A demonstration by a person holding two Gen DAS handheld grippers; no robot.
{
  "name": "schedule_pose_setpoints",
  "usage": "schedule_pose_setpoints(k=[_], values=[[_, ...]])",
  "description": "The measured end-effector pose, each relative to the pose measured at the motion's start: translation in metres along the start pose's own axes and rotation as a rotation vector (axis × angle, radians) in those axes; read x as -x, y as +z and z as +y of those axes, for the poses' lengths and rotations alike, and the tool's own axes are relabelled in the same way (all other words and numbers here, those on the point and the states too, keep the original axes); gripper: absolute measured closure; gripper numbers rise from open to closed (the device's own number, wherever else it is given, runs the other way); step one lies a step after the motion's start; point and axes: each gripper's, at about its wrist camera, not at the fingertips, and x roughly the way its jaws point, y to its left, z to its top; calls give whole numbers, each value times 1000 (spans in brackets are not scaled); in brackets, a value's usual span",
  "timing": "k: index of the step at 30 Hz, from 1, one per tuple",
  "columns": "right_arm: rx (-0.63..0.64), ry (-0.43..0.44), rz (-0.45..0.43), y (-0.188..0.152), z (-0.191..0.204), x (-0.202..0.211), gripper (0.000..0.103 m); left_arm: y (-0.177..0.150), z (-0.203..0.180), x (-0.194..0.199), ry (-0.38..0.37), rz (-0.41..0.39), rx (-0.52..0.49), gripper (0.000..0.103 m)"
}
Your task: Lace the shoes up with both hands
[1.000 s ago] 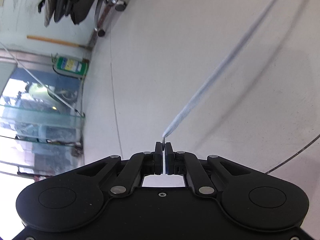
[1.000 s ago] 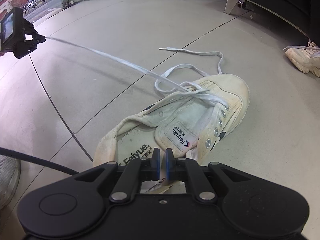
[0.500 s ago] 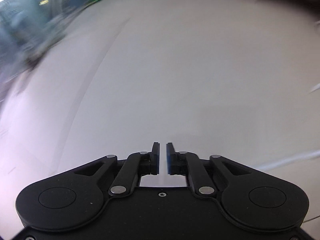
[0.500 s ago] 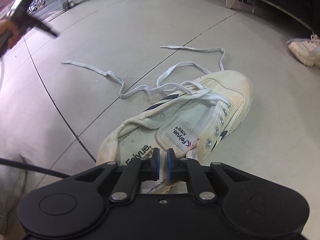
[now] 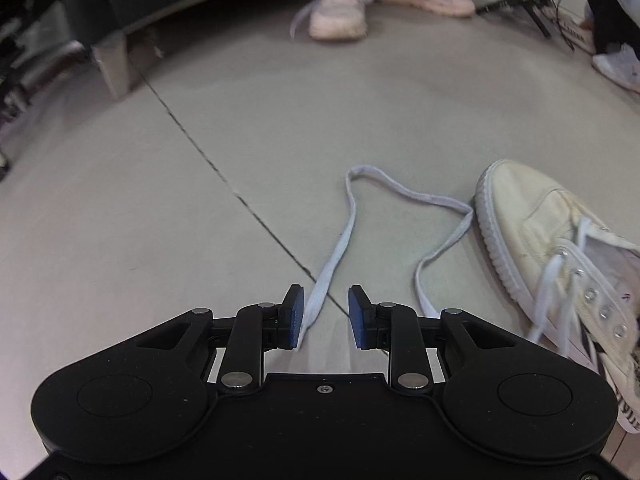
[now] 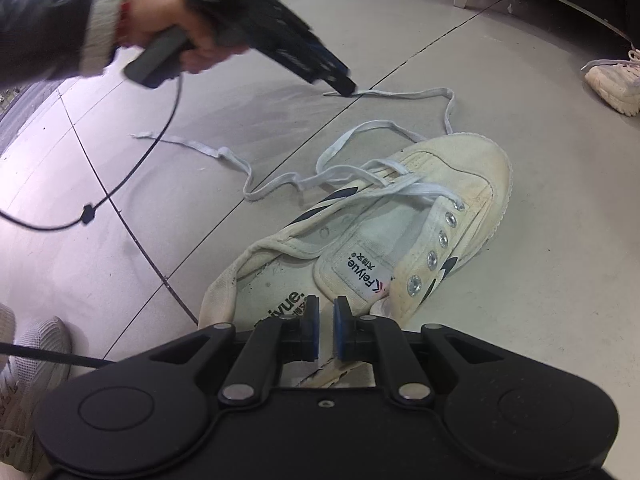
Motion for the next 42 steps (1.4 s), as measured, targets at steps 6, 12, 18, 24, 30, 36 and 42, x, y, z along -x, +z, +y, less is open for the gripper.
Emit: schedule_pose_setpoints(k=[6,12,18,24,30,36,42], values=[[-6,3,0,0,0,-2,96,3,18,-12,-53,103,126,102],[-6,-8,4,1,1,-2,96,-25,30,34,-466,105,732,102],[17,-32,13,3,6,-3,96,-47,-35,28,-804,86,908,76],[22,-39,7,1,9,0,94,-46,-57,52,-597,-8,485,76],[25,-19,6,1,5,0,93,-14,-124,86,-343,-161,-370,77],[14,-4,3,1,1,0,93,-2,-157,65,-276,-150,-794,77],[2,9,1,1,-2,1,93,-4,-169,37,-271,-86,-967,77]])
